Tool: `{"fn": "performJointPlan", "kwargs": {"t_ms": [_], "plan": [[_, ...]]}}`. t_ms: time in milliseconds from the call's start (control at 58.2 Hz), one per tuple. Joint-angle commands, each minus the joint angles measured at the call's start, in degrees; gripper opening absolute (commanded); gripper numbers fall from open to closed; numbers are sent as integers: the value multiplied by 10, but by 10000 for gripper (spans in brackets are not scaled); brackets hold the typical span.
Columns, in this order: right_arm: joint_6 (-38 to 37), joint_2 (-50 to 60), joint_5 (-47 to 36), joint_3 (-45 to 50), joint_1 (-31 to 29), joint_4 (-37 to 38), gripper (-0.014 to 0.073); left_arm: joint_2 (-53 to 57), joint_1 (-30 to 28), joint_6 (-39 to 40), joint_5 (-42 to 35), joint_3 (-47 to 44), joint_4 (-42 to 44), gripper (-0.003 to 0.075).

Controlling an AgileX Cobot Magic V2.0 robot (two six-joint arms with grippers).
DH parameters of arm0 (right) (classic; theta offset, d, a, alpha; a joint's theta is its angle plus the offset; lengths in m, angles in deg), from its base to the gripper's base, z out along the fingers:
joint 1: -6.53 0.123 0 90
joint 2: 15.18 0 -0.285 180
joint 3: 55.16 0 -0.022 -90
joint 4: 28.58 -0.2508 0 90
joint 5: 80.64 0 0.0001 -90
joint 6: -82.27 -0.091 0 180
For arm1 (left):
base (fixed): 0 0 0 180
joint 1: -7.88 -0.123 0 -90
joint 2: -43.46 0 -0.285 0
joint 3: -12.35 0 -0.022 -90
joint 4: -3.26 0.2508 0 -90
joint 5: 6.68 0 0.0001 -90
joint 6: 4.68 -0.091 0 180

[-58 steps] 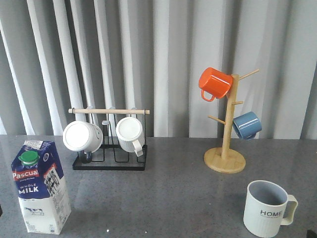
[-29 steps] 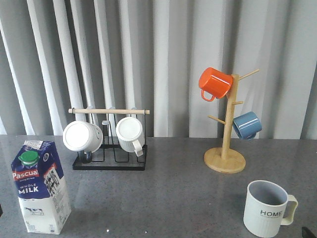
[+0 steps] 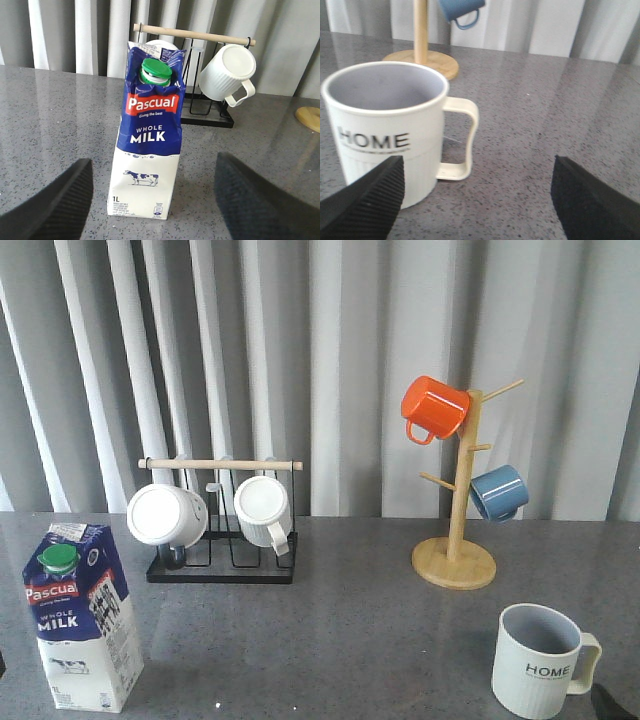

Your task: Place milk next to cup

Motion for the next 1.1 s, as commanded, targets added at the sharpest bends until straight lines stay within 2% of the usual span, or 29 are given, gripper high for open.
{"fn": "performJointPlan", "kwargs": {"t_ms": [0, 223, 378, 1083], "plan": [[-9, 1, -58, -16, -23, 22, 591, 2, 0, -1, -41, 20, -1, 504], [-40, -21, -67, -26, -74, 82, 591, 2, 0, -1, -41, 20, -1, 504], [-54, -50, -63, -52, -77, 121, 591, 2, 0, -1, -41, 20, -1, 504], [-79, -156, -94, -116, -76, 119, 591, 2, 0, -1, -41, 20, -1, 504]]}}
